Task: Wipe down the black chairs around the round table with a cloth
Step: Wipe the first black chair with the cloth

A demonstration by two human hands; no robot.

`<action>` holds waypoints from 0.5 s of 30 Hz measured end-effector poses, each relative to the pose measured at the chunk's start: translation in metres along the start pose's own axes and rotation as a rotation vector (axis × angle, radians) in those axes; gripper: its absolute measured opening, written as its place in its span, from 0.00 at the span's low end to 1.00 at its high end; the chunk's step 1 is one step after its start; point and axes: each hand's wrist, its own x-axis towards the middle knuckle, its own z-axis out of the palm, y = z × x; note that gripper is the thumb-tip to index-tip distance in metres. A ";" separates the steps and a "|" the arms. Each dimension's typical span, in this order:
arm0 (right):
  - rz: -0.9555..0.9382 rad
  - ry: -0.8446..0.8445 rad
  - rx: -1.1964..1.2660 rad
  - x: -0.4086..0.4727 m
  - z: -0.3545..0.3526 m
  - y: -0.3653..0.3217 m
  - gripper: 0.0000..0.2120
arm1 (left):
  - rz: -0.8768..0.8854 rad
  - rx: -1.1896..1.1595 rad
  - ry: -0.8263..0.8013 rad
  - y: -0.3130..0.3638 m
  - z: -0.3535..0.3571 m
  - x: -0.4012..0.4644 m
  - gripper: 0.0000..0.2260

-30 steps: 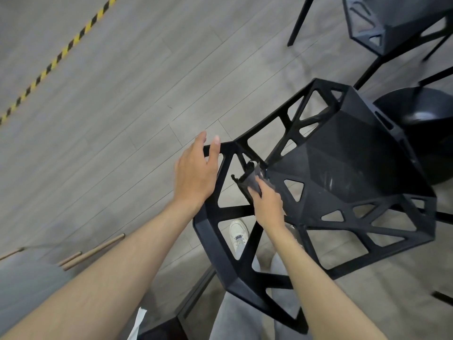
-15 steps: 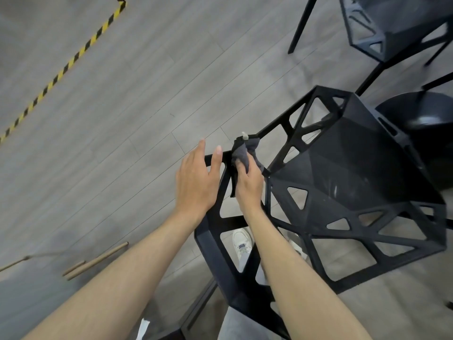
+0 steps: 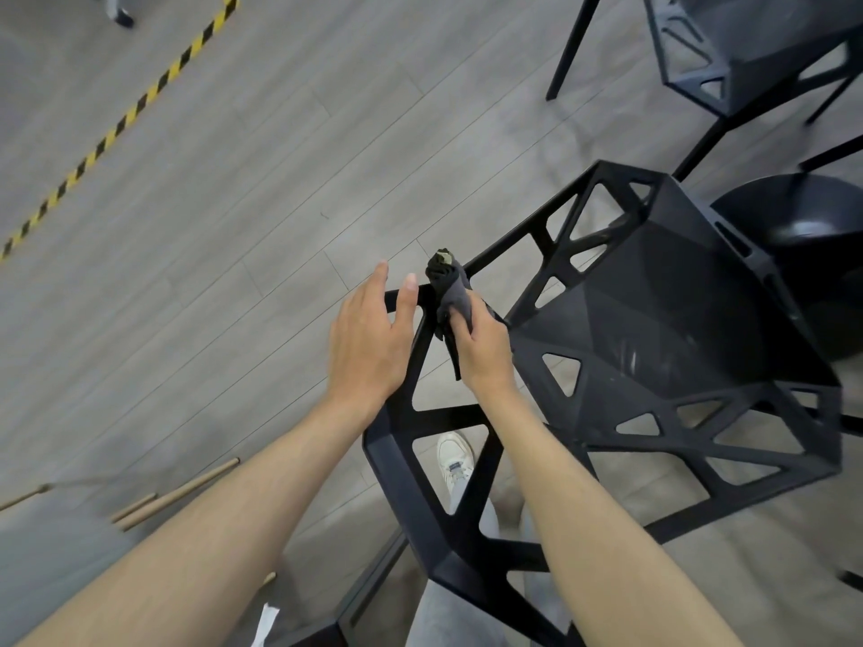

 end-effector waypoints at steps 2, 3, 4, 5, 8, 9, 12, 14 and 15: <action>0.004 0.042 -0.067 -0.003 0.007 -0.001 0.08 | -0.003 0.003 0.003 0.001 0.000 0.000 0.28; 0.020 0.070 -0.093 -0.003 0.012 -0.003 0.08 | -0.005 0.004 0.005 0.001 0.000 0.000 0.28; 0.045 0.101 -0.113 -0.003 0.017 -0.005 0.09 | -0.006 0.007 0.006 0.001 0.000 0.000 0.27; 0.072 0.133 -0.122 -0.002 0.021 -0.009 0.10 | -0.006 0.009 0.008 0.001 0.000 0.000 0.27; 0.113 0.221 -0.017 -0.002 0.033 -0.022 0.10 | -0.007 0.021 0.014 0.002 0.000 -0.001 0.26; 0.113 0.238 0.033 -0.005 0.035 -0.027 0.09 | -0.007 0.023 0.017 0.002 -0.001 -0.001 0.26; 0.076 0.203 0.071 -0.012 0.027 -0.024 0.07 | -0.010 0.025 0.011 0.003 -0.001 -0.002 0.26; 0.035 0.139 -0.013 -0.008 0.014 -0.012 0.07 | -0.008 0.023 0.011 0.003 -0.001 -0.002 0.26; 0.032 0.128 -0.061 -0.003 0.008 -0.005 0.07 | -0.004 0.020 0.014 0.003 -0.001 -0.002 0.26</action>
